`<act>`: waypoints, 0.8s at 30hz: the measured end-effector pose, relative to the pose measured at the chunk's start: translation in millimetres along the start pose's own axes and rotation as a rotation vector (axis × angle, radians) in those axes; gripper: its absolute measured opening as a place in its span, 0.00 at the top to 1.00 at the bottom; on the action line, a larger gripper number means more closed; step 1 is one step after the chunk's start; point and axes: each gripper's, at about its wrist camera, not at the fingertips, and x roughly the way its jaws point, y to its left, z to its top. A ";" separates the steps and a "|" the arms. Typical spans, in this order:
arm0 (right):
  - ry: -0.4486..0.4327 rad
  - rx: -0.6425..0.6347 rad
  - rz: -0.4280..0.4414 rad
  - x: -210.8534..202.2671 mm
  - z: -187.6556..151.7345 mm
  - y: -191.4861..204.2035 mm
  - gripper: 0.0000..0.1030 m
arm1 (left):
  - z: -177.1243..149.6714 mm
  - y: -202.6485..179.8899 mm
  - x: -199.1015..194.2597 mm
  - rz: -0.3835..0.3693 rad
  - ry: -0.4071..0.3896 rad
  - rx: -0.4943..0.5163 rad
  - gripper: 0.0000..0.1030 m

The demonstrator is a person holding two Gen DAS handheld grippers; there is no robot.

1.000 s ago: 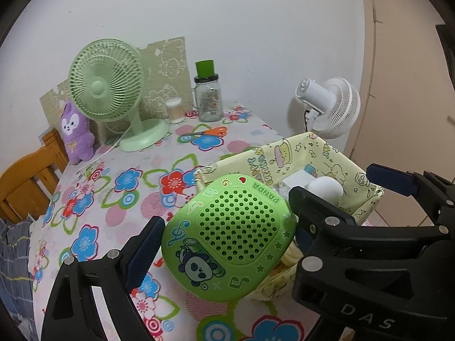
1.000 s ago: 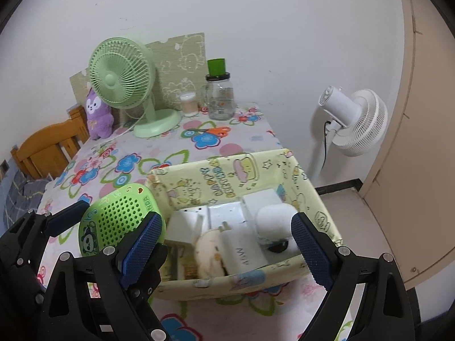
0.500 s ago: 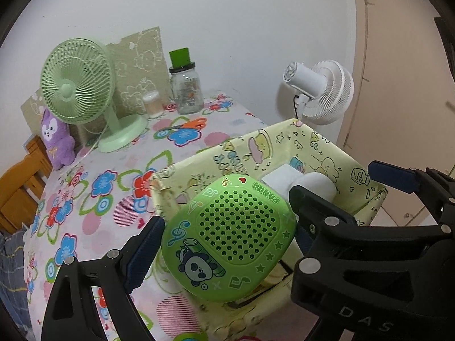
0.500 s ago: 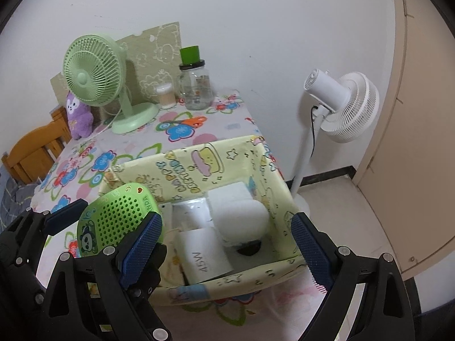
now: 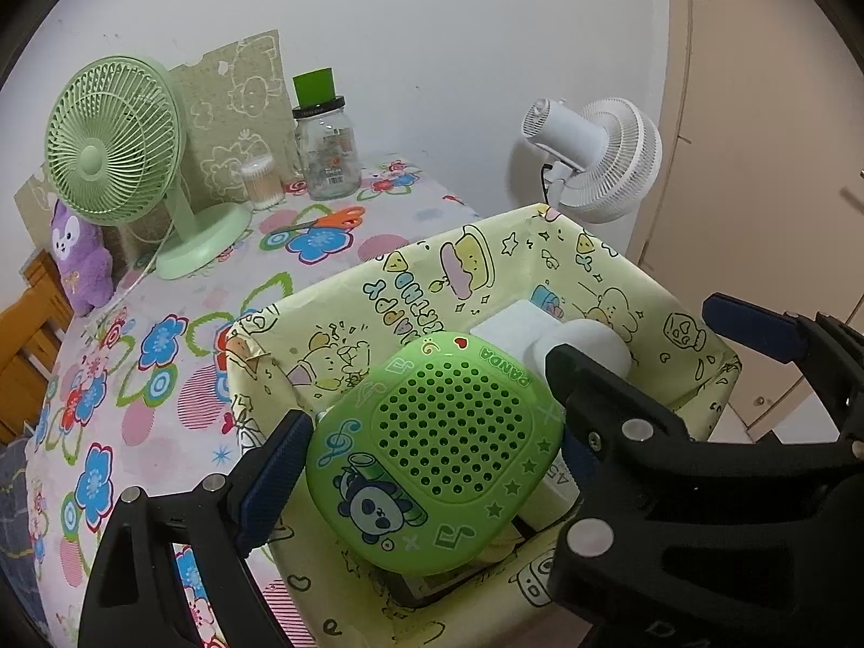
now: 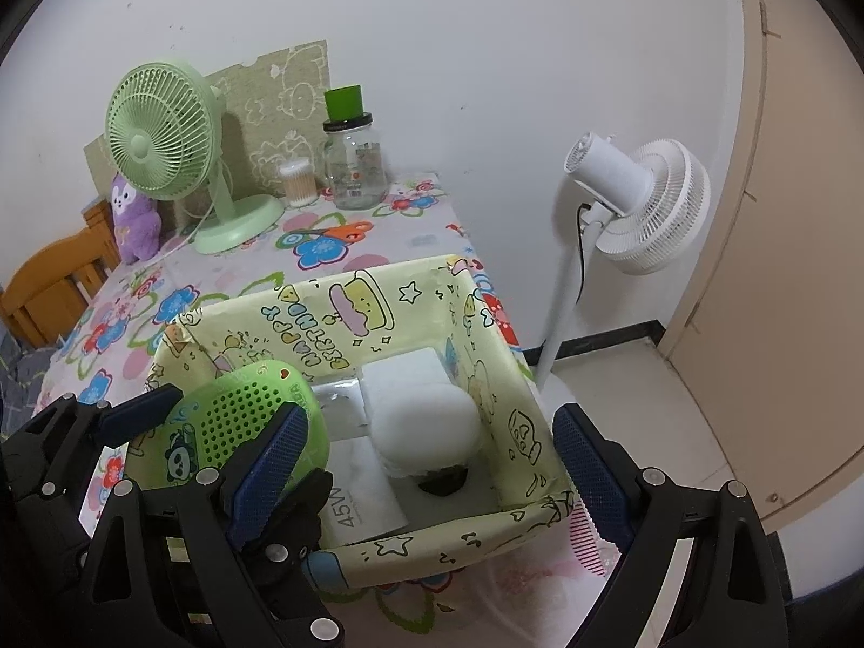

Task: Organize rigid objects
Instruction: 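Lower the green speaker into the yellow box with the left tool, then open the left gripper and withdraw it up from the yellow box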

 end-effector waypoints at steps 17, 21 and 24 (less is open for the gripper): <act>-0.017 0.008 0.012 -12.3 0.3 14.5 0.09 | -5.3 6.4 -24.6 0.000 -0.025 0.014 0.03; -0.033 0.000 0.024 -21.5 -1.5 27.4 0.09 | -9.8 17.8 -37.3 0.039 -0.030 0.000 0.03; -0.037 0.000 0.032 -27.4 -2.9 37.6 0.09 | -14.4 27.6 -46.4 0.058 -0.034 -0.011 0.03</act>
